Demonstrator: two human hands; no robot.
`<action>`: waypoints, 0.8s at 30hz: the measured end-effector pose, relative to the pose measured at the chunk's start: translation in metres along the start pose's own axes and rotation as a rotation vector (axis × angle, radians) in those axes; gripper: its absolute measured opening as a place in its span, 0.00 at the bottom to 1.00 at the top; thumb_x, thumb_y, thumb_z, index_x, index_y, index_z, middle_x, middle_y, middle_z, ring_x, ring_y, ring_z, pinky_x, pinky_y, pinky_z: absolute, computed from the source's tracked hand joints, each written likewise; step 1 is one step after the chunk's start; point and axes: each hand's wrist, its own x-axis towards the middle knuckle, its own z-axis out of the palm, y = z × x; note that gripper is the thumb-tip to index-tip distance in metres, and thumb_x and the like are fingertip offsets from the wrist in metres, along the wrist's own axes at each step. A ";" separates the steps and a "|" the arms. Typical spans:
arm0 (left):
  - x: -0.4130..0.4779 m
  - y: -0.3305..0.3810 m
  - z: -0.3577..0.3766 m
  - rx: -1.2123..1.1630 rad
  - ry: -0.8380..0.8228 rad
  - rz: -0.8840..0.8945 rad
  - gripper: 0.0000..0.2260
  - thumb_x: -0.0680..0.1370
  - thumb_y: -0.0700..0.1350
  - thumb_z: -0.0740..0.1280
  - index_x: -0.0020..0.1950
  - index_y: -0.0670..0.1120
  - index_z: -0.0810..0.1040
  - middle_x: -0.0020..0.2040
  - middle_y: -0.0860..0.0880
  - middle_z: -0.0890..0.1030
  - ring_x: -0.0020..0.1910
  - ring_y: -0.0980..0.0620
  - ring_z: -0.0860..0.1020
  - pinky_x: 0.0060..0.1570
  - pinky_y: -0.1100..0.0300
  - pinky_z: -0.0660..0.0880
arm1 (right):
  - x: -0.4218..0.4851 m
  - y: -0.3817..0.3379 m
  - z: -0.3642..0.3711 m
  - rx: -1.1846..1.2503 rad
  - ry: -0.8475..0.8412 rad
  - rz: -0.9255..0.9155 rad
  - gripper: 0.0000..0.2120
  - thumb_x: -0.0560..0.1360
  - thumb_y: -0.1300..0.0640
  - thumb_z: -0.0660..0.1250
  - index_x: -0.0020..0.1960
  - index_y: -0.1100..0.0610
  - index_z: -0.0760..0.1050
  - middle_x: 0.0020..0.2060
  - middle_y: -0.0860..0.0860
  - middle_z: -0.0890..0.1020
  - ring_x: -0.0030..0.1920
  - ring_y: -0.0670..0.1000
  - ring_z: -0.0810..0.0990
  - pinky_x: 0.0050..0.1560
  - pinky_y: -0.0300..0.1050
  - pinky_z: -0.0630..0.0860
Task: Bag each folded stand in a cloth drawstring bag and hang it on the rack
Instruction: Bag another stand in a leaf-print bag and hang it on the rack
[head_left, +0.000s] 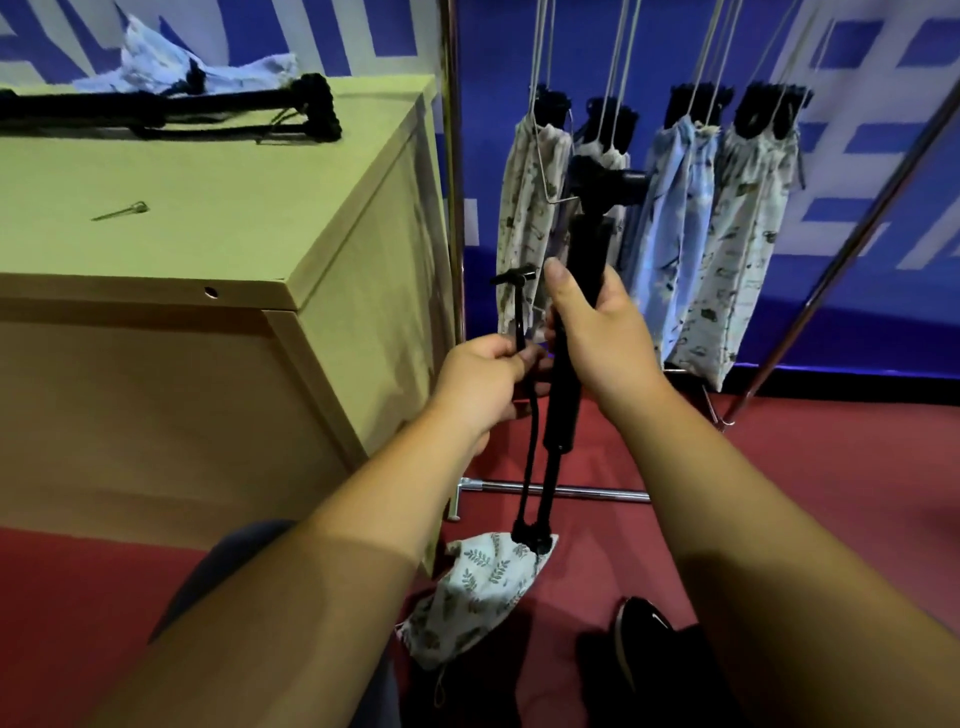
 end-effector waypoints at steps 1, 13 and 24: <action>0.000 0.002 0.000 -0.005 -0.001 0.017 0.06 0.86 0.40 0.66 0.51 0.45 0.82 0.45 0.47 0.87 0.43 0.47 0.86 0.38 0.56 0.79 | -0.001 0.001 0.001 -0.032 -0.011 0.000 0.22 0.77 0.27 0.66 0.61 0.41 0.76 0.46 0.46 0.86 0.47 0.49 0.88 0.46 0.53 0.88; -0.007 0.023 -0.006 -0.104 0.084 0.108 0.04 0.83 0.41 0.71 0.49 0.46 0.80 0.47 0.46 0.86 0.41 0.47 0.86 0.37 0.56 0.84 | -0.012 0.018 0.001 -0.092 -0.059 0.012 0.22 0.80 0.31 0.66 0.63 0.46 0.77 0.49 0.44 0.87 0.42 0.39 0.86 0.50 0.41 0.79; -0.011 0.037 -0.019 -0.245 0.105 0.187 0.04 0.83 0.38 0.71 0.55 0.38 0.84 0.45 0.42 0.86 0.42 0.51 0.87 0.41 0.61 0.83 | -0.020 0.050 0.010 0.051 -0.168 0.135 0.22 0.79 0.30 0.67 0.61 0.46 0.78 0.43 0.49 0.86 0.42 0.46 0.85 0.51 0.49 0.84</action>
